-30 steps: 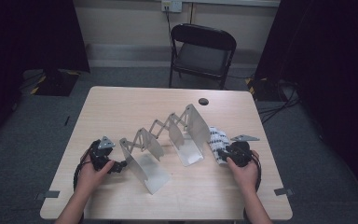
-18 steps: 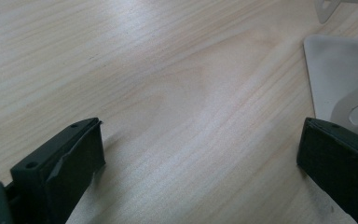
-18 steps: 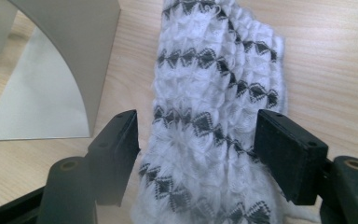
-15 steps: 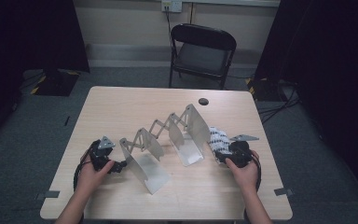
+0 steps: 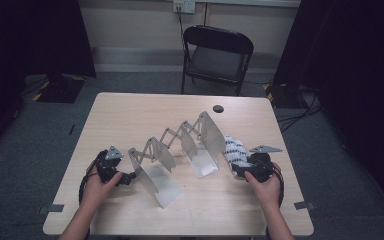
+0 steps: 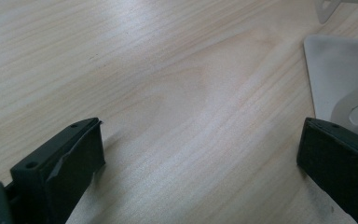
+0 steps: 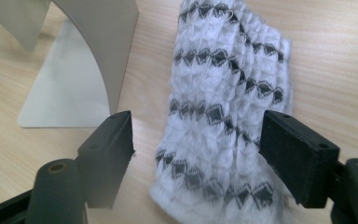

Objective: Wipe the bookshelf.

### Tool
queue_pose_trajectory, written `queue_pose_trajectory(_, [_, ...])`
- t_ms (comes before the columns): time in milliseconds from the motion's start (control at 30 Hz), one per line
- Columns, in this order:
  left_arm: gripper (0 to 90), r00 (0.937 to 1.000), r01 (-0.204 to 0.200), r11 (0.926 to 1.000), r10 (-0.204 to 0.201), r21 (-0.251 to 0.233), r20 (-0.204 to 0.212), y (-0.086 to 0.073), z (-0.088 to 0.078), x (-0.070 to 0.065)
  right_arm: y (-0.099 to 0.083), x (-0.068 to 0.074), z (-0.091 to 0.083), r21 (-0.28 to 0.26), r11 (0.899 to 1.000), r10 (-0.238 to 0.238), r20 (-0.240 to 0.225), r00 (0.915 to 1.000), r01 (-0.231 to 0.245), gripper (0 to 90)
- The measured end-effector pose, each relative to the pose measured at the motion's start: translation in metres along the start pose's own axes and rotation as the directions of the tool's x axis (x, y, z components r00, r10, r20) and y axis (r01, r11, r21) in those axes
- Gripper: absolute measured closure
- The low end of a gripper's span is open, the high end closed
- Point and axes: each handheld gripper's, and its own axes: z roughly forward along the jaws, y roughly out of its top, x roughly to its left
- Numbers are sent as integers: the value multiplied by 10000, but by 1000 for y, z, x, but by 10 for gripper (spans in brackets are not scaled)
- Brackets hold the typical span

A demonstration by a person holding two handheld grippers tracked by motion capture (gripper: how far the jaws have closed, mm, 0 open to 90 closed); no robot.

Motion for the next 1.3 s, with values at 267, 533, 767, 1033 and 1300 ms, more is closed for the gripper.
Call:
queue_pose_trajectory(267, [2,10000,19,10000,-19,-6,18,0,0,0,-8,-3,-7,19,10000,35,-161,9999,-35,238])
queue_pose_trajectory(533, [2,10000,40,10000,-40,-33,1,0,0,0,-13,-5,-13,-54,9999,138,-261,9996,-139,218])
queue_pose_trajectory(767, [2,10000,42,10000,-42,-32,4,0,0,0,-13,-4,-18,-106,9999,88,-362,9993,-92,202])
queue_pose_trajectory(1033, [2,10000,51,10000,-51,-36,6,0,0,0,-21,-4,-26,-39,10000,-73,-414,9991,72,187])
queue_pose_trajectory(1300, [2,10000,41,10000,-41,-32,3,0,0,0,-33,-8,-36,144,9994,-307,-405,9987,313,164])
